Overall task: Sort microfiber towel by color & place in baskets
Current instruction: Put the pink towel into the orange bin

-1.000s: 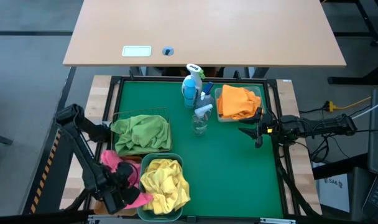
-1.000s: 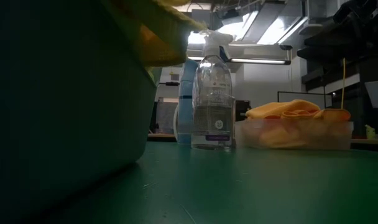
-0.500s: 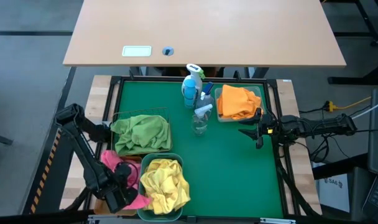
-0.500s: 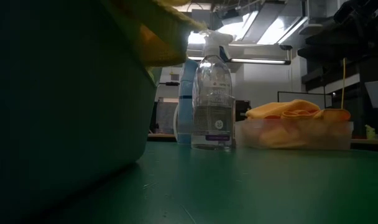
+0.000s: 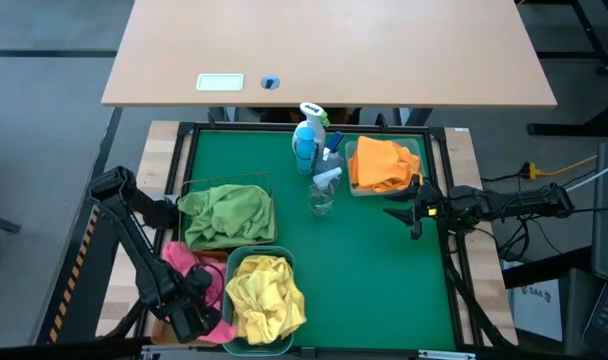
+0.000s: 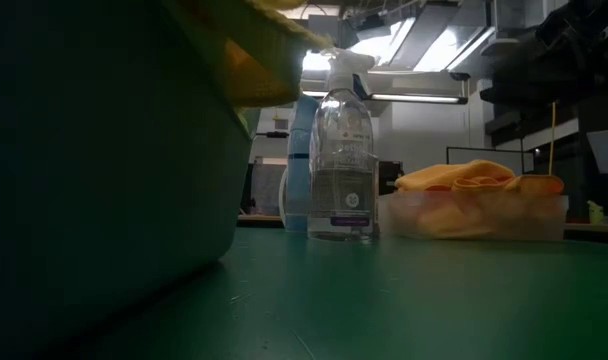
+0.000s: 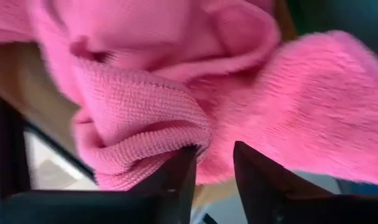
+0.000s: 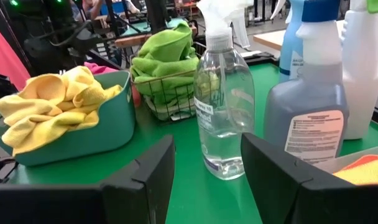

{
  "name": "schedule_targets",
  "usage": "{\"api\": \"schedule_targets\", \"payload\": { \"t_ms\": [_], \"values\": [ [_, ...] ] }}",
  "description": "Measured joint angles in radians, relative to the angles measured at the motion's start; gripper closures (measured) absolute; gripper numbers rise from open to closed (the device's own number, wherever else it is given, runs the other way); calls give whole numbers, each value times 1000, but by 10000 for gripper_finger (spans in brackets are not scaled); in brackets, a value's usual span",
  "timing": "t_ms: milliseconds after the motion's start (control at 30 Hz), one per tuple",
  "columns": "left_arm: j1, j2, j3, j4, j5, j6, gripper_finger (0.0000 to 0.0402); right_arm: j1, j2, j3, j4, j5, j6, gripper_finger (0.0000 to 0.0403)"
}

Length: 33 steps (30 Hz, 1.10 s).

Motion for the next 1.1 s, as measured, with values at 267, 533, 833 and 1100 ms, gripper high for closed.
{"api": "schedule_targets", "payload": {
  "t_ms": [267,533,833,1100],
  "values": [
    [-8,0,0,205,-102,57,286,0,0,0,-3,0,0,219],
    [-9,44,0,243,-147,62,291,0,0,0,-7,0,0,219],
    [-10,136,0,327,-122,133,292,0,0,0,-8,0,0,219],
    [-10,190,0,256,-119,128,292,0,0,0,-7,0,0,219]
  ]
}}
